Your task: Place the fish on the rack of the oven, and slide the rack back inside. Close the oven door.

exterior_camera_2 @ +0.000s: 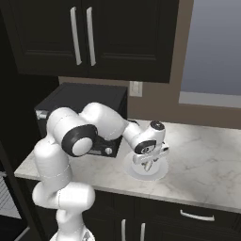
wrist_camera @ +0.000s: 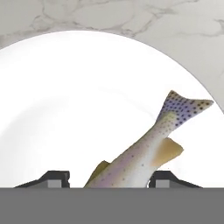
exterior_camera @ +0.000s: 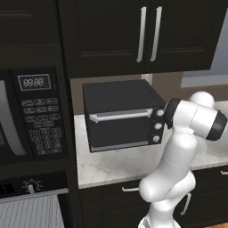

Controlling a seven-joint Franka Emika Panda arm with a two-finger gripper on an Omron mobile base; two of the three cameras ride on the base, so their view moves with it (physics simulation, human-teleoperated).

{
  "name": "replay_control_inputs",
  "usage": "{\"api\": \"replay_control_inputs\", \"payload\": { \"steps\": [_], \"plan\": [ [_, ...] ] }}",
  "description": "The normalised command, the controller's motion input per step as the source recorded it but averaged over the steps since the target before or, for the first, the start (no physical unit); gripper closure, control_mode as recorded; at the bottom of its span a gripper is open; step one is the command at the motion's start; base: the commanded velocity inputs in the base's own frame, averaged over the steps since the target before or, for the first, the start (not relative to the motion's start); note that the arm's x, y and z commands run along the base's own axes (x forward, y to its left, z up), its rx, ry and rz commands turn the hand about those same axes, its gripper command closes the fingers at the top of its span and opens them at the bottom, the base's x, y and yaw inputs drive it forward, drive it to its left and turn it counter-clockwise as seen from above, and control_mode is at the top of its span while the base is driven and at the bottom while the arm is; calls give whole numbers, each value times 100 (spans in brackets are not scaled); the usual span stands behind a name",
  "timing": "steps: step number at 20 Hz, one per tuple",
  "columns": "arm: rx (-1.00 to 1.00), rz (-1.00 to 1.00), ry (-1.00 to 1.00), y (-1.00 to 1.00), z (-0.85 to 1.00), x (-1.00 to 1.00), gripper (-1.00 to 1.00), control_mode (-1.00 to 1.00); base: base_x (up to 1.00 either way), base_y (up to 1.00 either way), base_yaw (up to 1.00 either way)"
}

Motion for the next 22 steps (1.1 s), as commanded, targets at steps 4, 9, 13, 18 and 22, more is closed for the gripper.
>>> {"api": "replay_control_inputs", "payload": {
  "steps": [4,9,13,18,22],
  "plan": [
    [0,2,0,12,0,0,100,-100,0,0,0],
    [0,9,-4,2,62,-25,100,-100,0,0,0],
    [-4,13,-20,28,78,-46,100,-100,0,0,0],
    [-9,10,-22,77,9,-36,100,-100,0,0,0],
    [-12,12,-18,89,0,-42,100,-100,0,0,0]
  ]
}}
